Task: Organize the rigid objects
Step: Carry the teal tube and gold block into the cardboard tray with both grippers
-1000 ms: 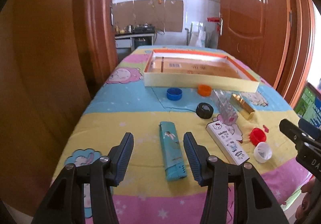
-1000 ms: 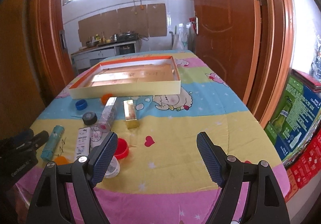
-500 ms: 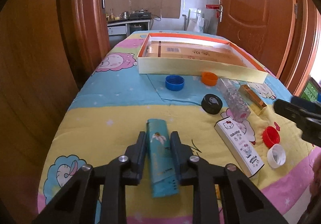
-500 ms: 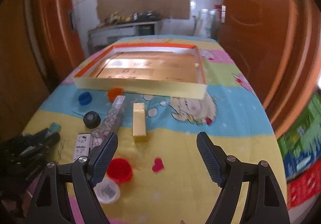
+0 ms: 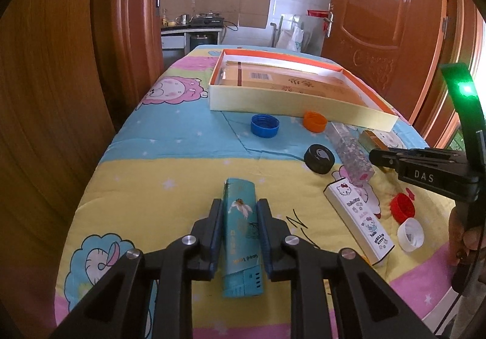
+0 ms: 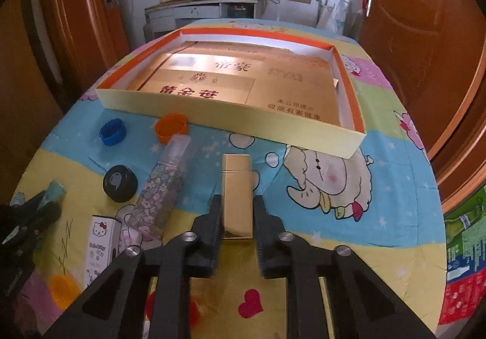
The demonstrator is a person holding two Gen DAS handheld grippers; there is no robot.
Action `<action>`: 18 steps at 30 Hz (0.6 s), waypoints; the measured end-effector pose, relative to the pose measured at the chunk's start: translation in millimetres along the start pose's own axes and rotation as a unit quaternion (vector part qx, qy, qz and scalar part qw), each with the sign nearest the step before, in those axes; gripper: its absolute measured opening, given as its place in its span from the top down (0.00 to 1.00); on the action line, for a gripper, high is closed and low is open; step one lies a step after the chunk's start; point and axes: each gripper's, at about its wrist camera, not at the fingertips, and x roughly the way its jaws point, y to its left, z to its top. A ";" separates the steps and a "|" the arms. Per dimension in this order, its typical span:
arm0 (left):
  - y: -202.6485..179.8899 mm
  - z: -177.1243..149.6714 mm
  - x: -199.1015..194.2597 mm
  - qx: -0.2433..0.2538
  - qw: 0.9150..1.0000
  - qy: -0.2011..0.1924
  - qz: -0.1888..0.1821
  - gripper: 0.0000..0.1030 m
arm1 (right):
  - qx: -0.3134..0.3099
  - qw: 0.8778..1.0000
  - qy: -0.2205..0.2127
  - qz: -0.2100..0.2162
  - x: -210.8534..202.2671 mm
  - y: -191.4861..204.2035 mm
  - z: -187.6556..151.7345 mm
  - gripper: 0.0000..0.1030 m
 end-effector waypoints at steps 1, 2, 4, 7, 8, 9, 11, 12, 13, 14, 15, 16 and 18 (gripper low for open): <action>0.5 0.5 -0.4 -0.002 1.000 0.001 -0.004 0.78 | 0.000 1.000 0.000 0.002 -0.6 0.1 -0.1 0.82; 1.5 1.6 -0.7 -0.003 1.000 0.002 -0.009 0.78 | 0.000 1.000 -0.001 0.004 -1.8 0.1 -0.6 0.82; 2.5 5.0 -3.0 -0.006 1.000 0.003 -0.022 0.78 | 0.000 1.000 -0.005 0.007 -6.5 -1.1 -1.7 0.82; 1.0 10.5 -10.1 -0.002 1.000 -0.006 -0.025 0.78 | 0.002 1.000 -0.019 0.010 -19.4 -3.5 -2.2 0.83; -0.6 13.5 -13.8 0.001 1.000 -0.011 -0.025 0.78 | 0.002 1.000 -0.024 0.010 -24.4 -4.4 -1.2 0.83; -1.6 17.6 -17.2 0.005 1.000 -0.014 -0.027 0.78 | 0.002 1.000 -0.028 0.010 -29.3 -6.5 -1.1 0.83; -2.7 25.4 -23.6 0.011 0.999 -0.020 -0.032 0.78 | 0.001 0.999 -0.036 0.009 -38.5 -8.7 0.9 0.83; -3.6 29.2 -27.4 0.014 0.999 -0.024 -0.033 0.78 | 0.001 0.999 -0.041 0.009 -43.5 -10.5 2.8 0.83; -5.4 35.7 -32.7 0.019 0.999 -0.031 -0.031 0.78 | 0.002 0.999 -0.045 0.009 -47.0 -12.5 5.0 0.83; -5.8 40.4 -34.7 0.025 0.999 -0.036 -0.027 0.78 | 0.003 0.999 -0.050 0.010 -52.5 -14.8 7.7 0.83; -7.5 45.7 -37.7 0.029 0.998 -0.041 -0.026 0.78 | 0.004 0.998 -0.054 0.011 -56.6 -16.1 9.2 0.83; -9.2 51.8 -40.5 0.033 0.998 -0.045 -0.026 0.78 | 0.005 0.998 -0.059 0.011 -61.3 -18.5 12.1 0.83; -13.2 65.5 -44.4 0.043 0.997 -0.052 -0.025 0.78 | 0.006 0.998 -0.068 0.010 -68.4 -22.6 17.8 0.83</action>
